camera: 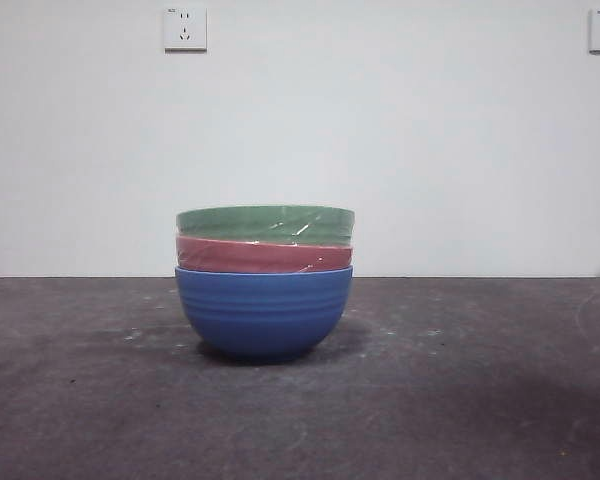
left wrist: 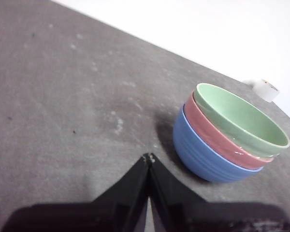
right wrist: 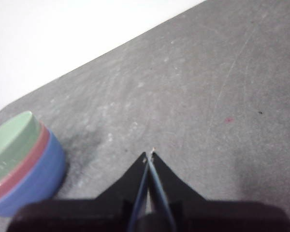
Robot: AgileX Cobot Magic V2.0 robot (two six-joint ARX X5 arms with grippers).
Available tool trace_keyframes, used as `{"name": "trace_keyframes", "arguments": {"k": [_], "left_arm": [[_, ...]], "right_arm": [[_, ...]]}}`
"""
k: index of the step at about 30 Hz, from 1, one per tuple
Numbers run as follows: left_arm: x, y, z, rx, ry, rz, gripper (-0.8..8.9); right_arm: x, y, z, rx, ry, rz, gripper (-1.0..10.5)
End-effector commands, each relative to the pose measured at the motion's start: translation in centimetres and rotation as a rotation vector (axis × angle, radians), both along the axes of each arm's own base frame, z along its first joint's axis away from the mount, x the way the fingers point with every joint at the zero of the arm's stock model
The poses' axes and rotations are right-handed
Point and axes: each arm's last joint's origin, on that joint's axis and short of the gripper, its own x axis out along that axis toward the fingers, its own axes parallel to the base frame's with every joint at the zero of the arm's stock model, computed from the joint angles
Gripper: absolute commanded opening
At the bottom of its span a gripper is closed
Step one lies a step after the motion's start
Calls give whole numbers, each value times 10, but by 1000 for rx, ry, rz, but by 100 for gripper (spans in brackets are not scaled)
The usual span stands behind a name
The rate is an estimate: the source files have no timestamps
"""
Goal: Pick up the green bowl on the top,put the green bowl on the left,pick up the red bowl in the middle,put the red bowl on the right
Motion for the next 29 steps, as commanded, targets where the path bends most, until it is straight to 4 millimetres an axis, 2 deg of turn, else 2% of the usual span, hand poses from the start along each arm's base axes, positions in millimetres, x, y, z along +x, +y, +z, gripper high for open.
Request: {"name": "trace_keyframes", "arguments": {"k": [1,6,11,18,24,29], "left_arm": [[-5,0,18,-26,-22,4,-6],[-10,1,47,-17,-27,21,-6],[-5,1,76,-5,-21,15,-6],[16,-4,125,146,-36,-181,-6],[45,-9,158,235,28,-357,-6],[68,-14,176,246,87,-504,-3]], "right_arm": [[-4,0,21,31,-28,-4,-9],[-9,-1,59,24,-54,-2,-9],[-6,-1,96,-61,-51,17,-8],[13,2,148,-208,-21,57,-2],[35,10,179,-318,-2,311,-2],[56,20,183,-310,30,598,1]]}}
